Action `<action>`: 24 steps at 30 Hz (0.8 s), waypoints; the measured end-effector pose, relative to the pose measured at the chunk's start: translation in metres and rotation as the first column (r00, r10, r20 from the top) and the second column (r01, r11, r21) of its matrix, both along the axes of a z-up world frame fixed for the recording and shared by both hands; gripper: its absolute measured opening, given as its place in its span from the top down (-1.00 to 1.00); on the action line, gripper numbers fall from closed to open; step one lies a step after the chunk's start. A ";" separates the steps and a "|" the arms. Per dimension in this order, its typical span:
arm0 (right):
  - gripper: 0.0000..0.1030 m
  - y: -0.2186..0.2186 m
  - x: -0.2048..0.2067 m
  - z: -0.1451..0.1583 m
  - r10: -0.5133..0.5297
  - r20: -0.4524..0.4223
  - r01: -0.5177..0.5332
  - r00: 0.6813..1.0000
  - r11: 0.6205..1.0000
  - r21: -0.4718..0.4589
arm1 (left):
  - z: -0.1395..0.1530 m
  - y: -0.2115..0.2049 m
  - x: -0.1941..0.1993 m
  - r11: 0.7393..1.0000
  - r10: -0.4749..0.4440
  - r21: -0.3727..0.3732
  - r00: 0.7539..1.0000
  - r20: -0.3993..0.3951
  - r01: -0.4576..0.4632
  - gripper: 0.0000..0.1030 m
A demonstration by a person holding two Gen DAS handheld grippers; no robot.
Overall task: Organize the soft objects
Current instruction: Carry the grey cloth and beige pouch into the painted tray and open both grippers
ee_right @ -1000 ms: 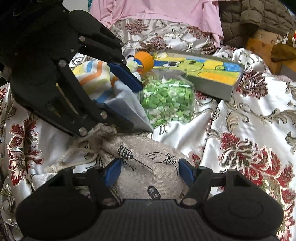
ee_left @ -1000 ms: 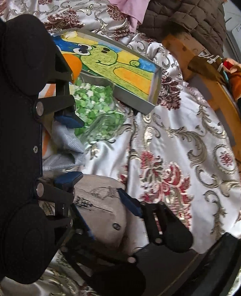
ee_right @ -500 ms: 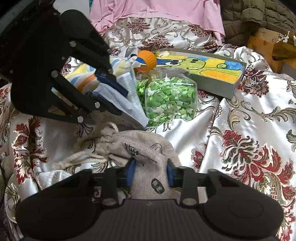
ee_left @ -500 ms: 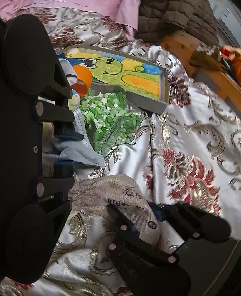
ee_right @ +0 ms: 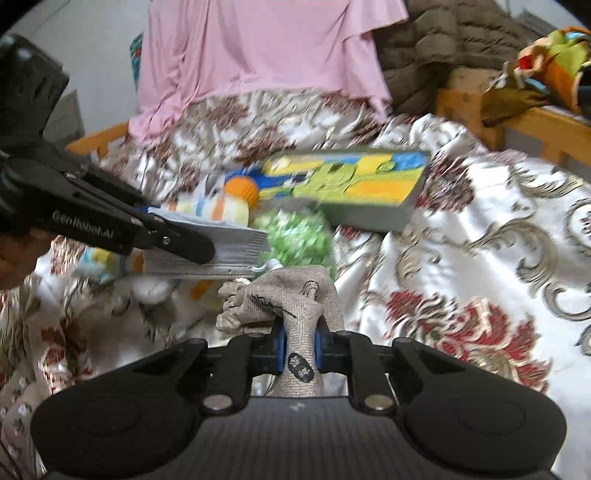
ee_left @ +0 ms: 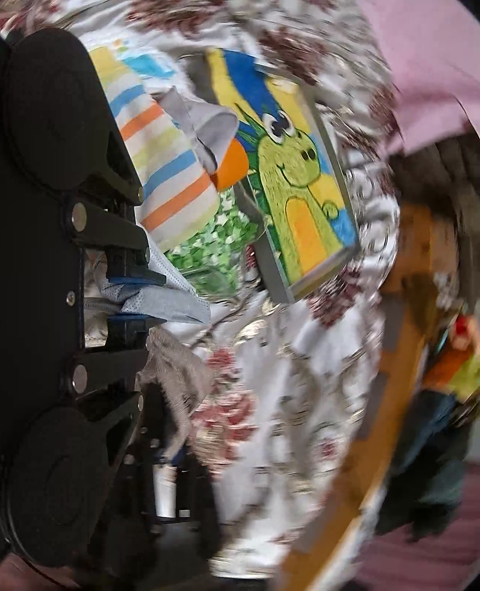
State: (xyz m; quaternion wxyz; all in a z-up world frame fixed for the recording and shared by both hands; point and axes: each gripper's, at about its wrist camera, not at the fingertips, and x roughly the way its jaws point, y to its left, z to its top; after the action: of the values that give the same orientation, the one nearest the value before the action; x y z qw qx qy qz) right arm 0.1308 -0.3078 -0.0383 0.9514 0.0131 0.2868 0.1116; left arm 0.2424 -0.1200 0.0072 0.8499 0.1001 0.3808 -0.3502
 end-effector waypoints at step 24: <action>0.69 -0.028 0.125 0.044 -0.204 0.273 0.170 0.940 0.975 0.142 | 0.041 -0.012 0.138 0.870 0.342 -0.386 0.940 0.022 -0.307 0.71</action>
State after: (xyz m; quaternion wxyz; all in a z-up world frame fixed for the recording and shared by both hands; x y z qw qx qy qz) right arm 0.2560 -0.3358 0.0052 0.9867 0.0797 0.1368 0.0377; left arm 0.3803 -0.1319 0.0486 0.9160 -0.1150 0.2791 -0.2642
